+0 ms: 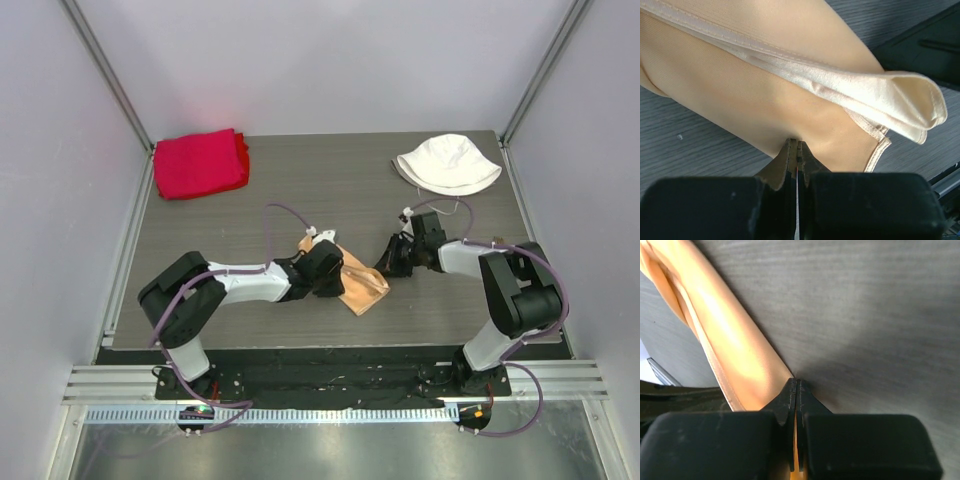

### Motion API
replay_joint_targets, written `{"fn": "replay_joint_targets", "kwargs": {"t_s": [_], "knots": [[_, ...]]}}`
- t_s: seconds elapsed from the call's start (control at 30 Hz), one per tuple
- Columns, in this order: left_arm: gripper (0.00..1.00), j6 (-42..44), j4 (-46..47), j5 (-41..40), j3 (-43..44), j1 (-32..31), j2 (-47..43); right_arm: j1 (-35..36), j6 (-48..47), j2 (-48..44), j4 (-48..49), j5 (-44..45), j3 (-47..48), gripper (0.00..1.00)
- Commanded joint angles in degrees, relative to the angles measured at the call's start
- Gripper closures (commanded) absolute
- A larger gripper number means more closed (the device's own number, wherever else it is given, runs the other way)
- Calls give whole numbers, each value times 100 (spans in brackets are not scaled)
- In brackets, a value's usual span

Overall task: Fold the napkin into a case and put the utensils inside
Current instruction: Smooth out the smaller rectangle-folded napkin at the center of the board.

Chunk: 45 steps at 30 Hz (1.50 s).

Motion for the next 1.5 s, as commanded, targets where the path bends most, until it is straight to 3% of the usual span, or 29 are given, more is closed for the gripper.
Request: {"fn": "replay_joint_targets", "kwargs": {"t_s": [0.0,0.2,0.57,0.97,1.3,1.47], "knots": [[98,-89,328,-149,-66,-43,78,136,165,-443,123,-188,-125,98],[98,-107,337,-123,-49,-51,139,242,235,-848,-61,-39,-178,99],[98,-98,345,-114,-49,-51,157,795,596,-549,396,76,-363,99],[98,-160,48,132,-23,-86,-221,278,-72,-971,-694,287,77,99],[98,-292,-244,220,-136,-104,-555,198,-318,-444,-607,472,51,99],[99,-256,-77,255,-102,-104,-81,198,-327,-250,-492,402,16,99]]}}
